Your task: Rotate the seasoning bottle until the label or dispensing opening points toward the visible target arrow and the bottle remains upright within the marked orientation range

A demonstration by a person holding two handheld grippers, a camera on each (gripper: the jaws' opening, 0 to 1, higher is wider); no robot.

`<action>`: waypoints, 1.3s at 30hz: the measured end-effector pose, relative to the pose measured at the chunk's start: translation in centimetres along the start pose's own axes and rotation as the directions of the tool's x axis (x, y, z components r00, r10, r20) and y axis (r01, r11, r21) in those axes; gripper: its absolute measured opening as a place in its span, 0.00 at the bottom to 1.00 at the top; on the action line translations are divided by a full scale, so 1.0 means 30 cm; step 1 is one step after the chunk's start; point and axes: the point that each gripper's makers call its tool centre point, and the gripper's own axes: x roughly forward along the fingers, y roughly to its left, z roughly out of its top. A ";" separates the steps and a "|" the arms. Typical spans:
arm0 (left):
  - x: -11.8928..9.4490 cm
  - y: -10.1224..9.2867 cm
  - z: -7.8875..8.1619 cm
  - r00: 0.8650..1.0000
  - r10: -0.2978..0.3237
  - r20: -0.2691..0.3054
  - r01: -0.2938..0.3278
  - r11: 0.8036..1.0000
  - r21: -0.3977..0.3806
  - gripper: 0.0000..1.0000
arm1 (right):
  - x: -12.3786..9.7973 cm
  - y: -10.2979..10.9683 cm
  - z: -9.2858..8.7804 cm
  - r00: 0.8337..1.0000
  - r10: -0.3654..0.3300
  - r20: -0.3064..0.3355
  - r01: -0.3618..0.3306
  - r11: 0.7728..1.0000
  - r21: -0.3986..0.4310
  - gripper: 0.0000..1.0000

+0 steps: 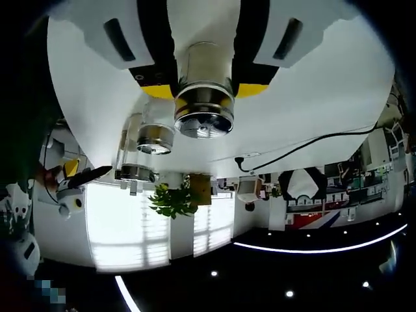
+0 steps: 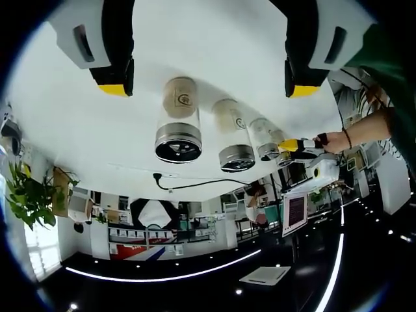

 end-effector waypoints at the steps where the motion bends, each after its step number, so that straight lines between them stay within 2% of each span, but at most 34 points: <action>1: 0.000 -0.003 0.001 1.000 -0.009 0.000 0.009 1.000 0.002 0.34 | 0.000 0.000 0.000 1.000 0.001 -0.001 -0.001 1.000 -0.001 0.99; 15: 0.002 -0.018 0.000 0.992 -0.120 -0.032 0.121 0.992 0.028 0.34 | 0.000 0.005 -0.007 1.000 0.005 -0.008 -0.006 1.000 -0.005 0.99; 18: 0.004 -0.019 0.000 0.986 -0.161 -0.044 0.163 0.986 0.043 0.34 | 0.000 0.000 -0.009 1.000 0.002 -0.009 -0.002 1.000 -0.003 0.99; 28: 0.005 -0.024 -0.004 0.967 -0.239 -0.082 0.245 0.967 0.070 0.34 | 0.000 -0.003 -0.018 1.000 -0.002 -0.014 0.002 1.000 0.003 0.99; 36: 0.005 -0.027 -0.003 0.954 -0.288 -0.087 0.295 0.952 0.083 0.34 | -0.005 -0.013 -0.027 1.000 -0.008 -0.021 0.009 1.000 0.003 0.99; 39: 0.006 -0.029 -0.002 0.952 -0.293 -0.087 0.301 0.950 0.088 0.34 | -0.007 -0.017 -0.015 1.000 -0.011 0.003 0.011 1.000 -0.005 0.99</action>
